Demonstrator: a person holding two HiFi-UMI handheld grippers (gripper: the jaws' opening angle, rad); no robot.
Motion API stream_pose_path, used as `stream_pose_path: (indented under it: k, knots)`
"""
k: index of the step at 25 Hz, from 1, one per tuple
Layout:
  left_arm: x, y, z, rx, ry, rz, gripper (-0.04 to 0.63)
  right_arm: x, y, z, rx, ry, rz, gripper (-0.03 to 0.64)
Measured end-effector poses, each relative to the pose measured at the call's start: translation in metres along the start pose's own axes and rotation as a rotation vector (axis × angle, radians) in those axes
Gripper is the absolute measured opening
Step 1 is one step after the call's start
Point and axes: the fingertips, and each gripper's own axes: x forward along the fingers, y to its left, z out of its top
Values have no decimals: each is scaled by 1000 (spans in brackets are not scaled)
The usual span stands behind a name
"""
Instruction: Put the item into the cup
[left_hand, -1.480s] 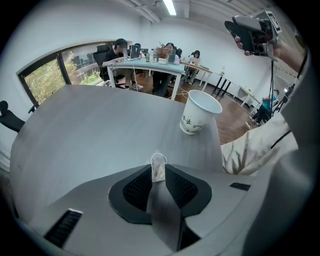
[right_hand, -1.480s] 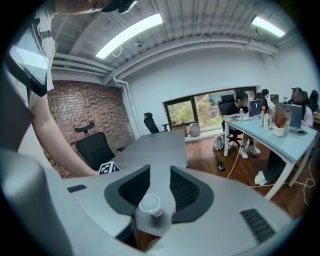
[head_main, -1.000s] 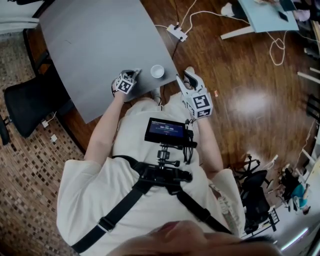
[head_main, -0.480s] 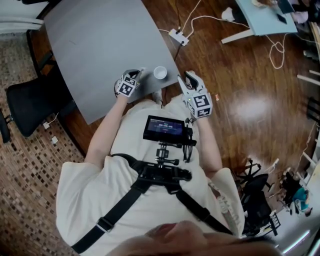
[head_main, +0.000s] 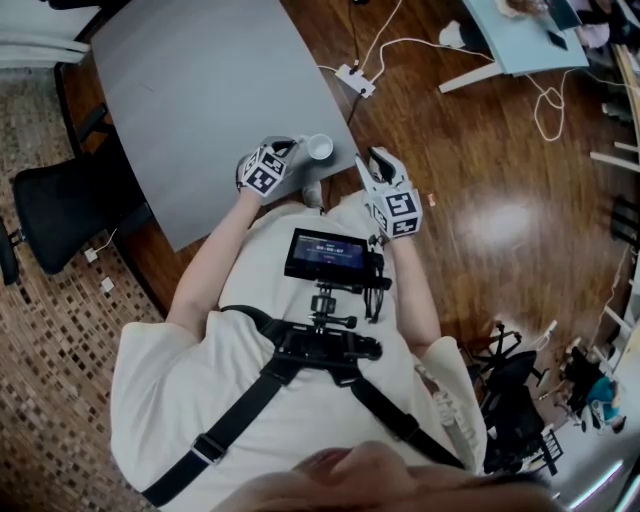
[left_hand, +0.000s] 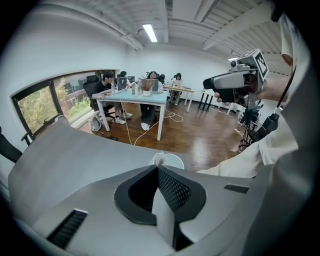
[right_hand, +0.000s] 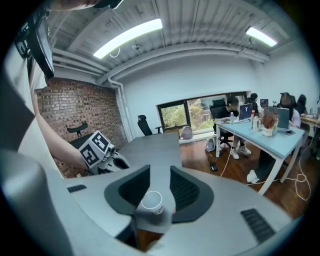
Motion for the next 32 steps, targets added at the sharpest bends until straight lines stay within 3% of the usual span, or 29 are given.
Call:
stream_pose_path:
  k: [13,27,32]
  knots:
    - [23,-34,9,106,97,-102,2,-12,0,-16,29,-2,-19,133]
    - [65,-37,-1,279,285,-32,2,-33,-11,-16,70,-15,-47,134]
    - [73,-41,-4,334,314,-15,2,-36,-13,-17,91,-14,-47,135]
